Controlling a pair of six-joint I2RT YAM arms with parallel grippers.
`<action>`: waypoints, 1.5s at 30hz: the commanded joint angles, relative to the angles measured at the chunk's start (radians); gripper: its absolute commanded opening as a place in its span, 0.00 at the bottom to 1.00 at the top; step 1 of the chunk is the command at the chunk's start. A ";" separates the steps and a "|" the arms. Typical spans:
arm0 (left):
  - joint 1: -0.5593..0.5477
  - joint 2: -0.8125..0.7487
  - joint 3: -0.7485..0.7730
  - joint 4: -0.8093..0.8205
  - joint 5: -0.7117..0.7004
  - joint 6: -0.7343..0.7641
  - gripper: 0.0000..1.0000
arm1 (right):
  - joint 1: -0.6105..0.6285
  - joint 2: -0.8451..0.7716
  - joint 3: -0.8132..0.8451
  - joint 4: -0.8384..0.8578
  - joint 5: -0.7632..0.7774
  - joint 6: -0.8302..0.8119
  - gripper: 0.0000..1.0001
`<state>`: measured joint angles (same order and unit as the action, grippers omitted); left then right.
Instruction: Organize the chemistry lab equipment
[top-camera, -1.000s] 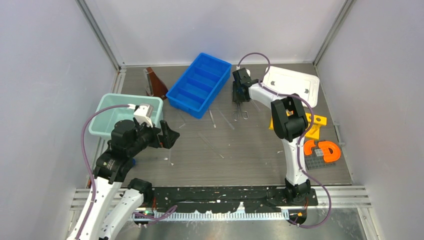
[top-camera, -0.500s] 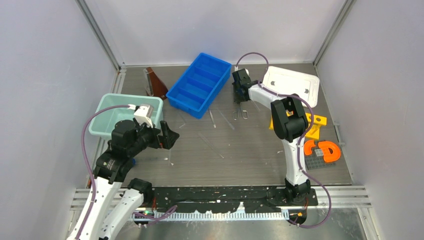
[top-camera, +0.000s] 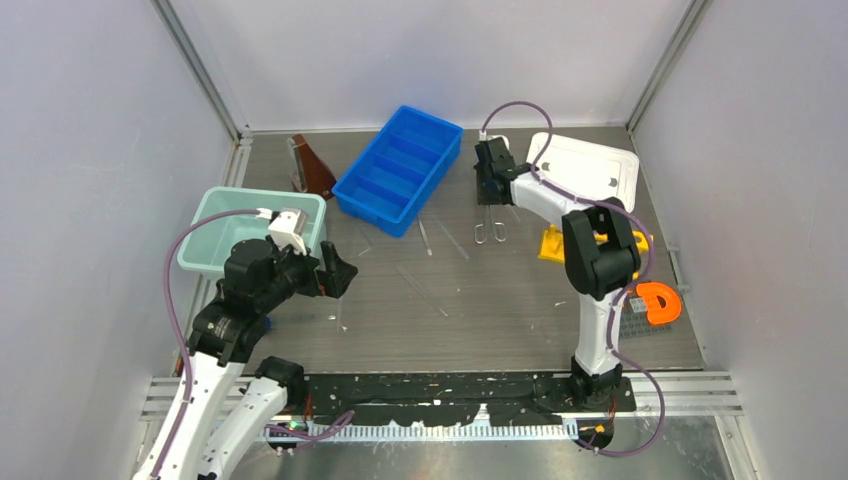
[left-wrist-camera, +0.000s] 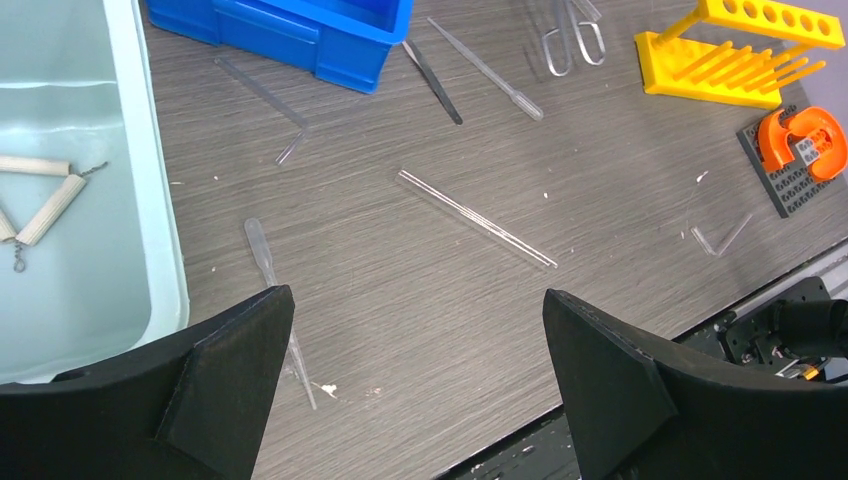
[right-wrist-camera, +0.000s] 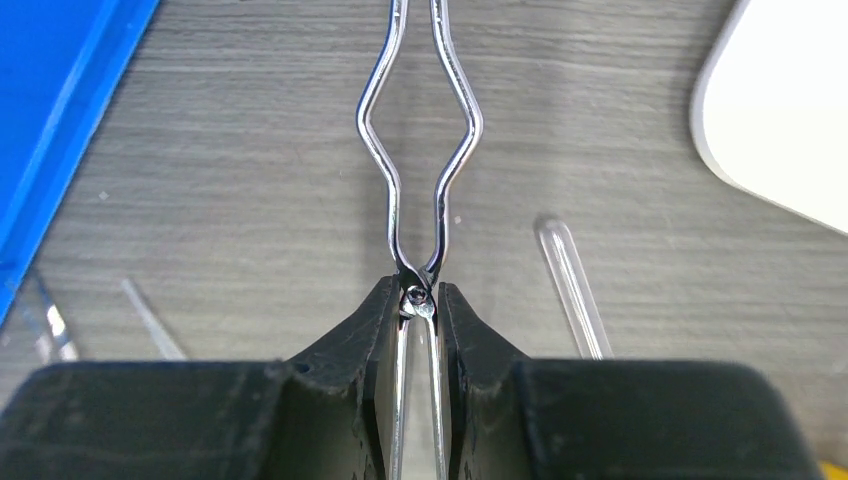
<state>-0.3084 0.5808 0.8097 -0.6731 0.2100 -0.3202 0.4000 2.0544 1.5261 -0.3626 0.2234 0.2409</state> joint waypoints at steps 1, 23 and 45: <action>-0.005 0.013 0.034 0.005 0.009 0.024 1.00 | 0.000 -0.185 -0.078 0.051 0.016 0.040 0.05; -0.005 0.195 0.091 0.154 0.237 -0.199 0.95 | 0.256 -0.858 -0.755 0.394 -0.240 0.426 0.06; -0.067 0.397 0.011 0.503 0.320 -0.406 0.80 | 0.587 -0.818 -0.656 0.457 -0.121 0.505 0.06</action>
<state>-0.3347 0.9493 0.8257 -0.3069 0.5106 -0.6880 0.9577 1.2285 0.7944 0.0292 0.0566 0.7376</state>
